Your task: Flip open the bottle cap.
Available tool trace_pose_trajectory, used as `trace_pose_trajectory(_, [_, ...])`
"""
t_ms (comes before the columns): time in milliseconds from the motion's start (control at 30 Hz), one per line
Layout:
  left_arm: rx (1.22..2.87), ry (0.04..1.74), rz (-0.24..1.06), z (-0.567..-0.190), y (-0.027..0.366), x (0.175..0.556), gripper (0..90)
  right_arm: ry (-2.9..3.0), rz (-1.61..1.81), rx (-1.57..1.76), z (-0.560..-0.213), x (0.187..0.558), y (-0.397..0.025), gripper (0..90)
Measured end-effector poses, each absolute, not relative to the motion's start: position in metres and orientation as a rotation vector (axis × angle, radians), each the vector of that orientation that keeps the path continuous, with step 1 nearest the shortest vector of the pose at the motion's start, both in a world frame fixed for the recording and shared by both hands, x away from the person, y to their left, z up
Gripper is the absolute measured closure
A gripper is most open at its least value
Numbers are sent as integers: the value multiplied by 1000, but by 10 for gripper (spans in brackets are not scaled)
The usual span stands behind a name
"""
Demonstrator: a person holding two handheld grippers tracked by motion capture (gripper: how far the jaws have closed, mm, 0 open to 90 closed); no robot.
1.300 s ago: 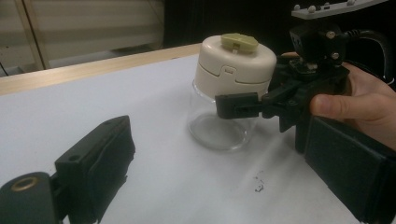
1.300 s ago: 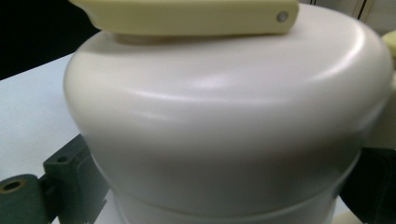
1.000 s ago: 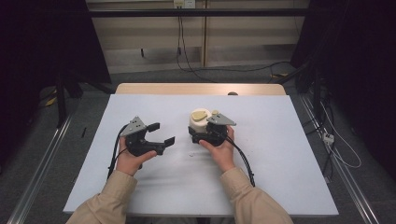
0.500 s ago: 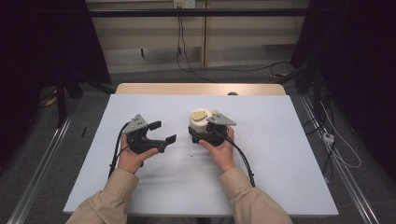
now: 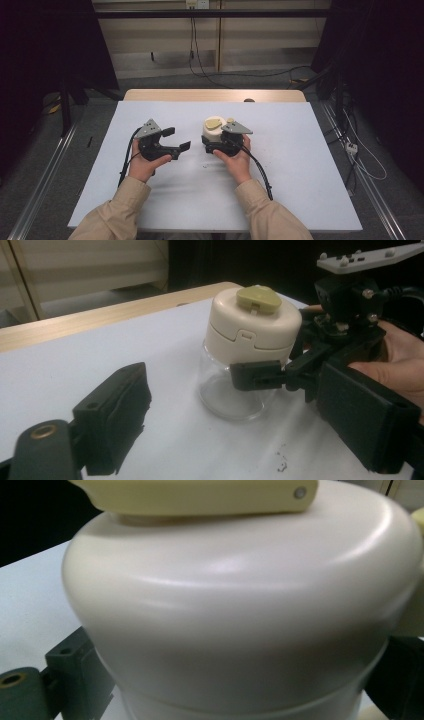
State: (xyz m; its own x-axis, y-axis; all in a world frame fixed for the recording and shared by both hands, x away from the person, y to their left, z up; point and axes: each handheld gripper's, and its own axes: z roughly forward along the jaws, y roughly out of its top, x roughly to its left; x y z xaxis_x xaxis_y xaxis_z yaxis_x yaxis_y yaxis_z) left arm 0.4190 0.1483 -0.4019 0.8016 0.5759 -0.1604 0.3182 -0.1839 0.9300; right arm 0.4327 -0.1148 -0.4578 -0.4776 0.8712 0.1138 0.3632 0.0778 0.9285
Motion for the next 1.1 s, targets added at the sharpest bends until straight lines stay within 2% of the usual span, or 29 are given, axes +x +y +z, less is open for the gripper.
trace_pose_trajectory(433, [1804,689,270,-399,140,427,302,1882,1400,1221,-458,433,-115,49])
trace_pose_trajectory(467, [1806,684,278,-399,139,427,357,1882,1400,1221,-458,433,-115,49])
trace_pose_trajectory(567, [1821,676,308,-397,137,427,393,1882,1400,1222,-458,433,-115,49])
trace_pose_trajectory(633, [1823,669,295,-396,136,428,444,1882,1399,1222,-458,433,-115,49])
trace_pose_trajectory(667, [1833,670,308,-396,135,428,508,1882,1398,1222,-458,433,-115,49])
trace_pose_trajectory(733, [1827,661,308,-395,134,429,544,1881,1398,1224,-458,433,-115,49])
trace_pose_trajectory(867, [1834,648,329,-395,131,430,590,1881,1398,1224,-458,433,-115,49])
trace_pose_trajectory(933, [1838,640,274,-396,129,432,607,1882,1398,1224,-458,433,-115,49])
trace_pose_trajectory(1100, [1870,664,275,-398,126,434,663,1882,1402,1226,-459,433,-115,48])
